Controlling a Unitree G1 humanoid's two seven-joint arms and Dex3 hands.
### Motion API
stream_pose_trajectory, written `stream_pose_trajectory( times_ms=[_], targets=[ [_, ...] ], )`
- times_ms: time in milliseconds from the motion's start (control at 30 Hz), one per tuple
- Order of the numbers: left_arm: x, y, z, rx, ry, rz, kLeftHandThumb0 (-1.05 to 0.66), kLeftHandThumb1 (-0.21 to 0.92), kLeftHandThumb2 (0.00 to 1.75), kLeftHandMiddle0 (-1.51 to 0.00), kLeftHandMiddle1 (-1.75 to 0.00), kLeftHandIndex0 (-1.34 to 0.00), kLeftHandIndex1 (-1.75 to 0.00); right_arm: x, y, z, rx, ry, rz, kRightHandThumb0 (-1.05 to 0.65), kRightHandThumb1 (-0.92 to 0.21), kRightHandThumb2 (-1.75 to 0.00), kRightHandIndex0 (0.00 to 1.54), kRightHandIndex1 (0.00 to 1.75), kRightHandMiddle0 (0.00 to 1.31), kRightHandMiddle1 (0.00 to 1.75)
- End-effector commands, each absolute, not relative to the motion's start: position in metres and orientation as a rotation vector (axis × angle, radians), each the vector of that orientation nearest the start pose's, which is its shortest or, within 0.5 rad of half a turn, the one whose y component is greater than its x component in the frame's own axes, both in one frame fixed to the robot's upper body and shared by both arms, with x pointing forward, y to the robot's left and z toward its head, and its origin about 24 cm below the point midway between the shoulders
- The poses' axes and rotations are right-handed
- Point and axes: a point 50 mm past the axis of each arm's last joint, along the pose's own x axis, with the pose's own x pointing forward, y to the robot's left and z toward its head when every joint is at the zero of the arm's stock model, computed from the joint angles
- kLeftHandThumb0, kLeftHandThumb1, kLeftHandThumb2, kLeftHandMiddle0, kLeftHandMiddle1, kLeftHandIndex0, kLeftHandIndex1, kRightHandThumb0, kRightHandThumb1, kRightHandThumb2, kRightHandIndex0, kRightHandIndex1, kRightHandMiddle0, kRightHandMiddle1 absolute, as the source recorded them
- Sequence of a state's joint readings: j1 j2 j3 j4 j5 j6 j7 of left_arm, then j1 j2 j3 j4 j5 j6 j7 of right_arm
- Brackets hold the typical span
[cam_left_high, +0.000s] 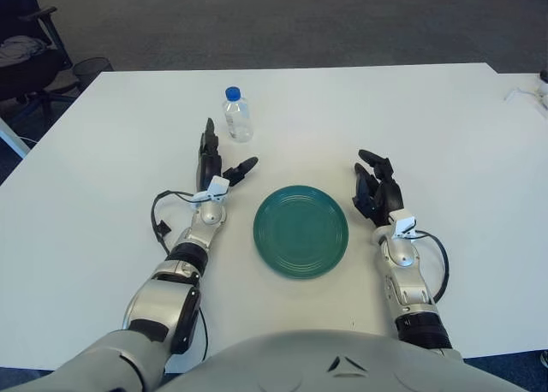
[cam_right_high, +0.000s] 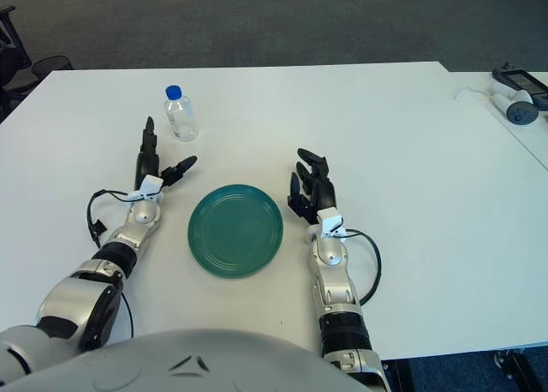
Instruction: Put the bottle into the plate.
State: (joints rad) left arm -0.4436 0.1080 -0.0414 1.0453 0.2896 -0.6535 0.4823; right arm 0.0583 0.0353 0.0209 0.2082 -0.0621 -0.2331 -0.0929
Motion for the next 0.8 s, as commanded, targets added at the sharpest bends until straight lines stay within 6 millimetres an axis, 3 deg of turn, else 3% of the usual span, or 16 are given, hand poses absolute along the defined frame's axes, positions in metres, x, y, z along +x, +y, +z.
stream_pose_trajectory(
  times_ms=[0,767],
  targets=[
    [0.307,0.157,0.000,0.355,-0.123,0.187,-1.05,0.78,0.03,0.00,0.00,0.00,0.00,0.224,-0.147,-0.021,-0.028,0.162,-0.082,-0.65,-0.92,-0.72,0.40,0.02,0.00,0.81],
    [0.340,0.152,0.014,0.239,0.028,0.270,-1.05,0.78,0.02,0.00,0.00,0.00,0.00,0.226,-0.149,-0.024,-0.003,0.160,-0.076,-0.64,-0.92,-0.69,0.40,0.02,0.00,0.85]
  ],
)
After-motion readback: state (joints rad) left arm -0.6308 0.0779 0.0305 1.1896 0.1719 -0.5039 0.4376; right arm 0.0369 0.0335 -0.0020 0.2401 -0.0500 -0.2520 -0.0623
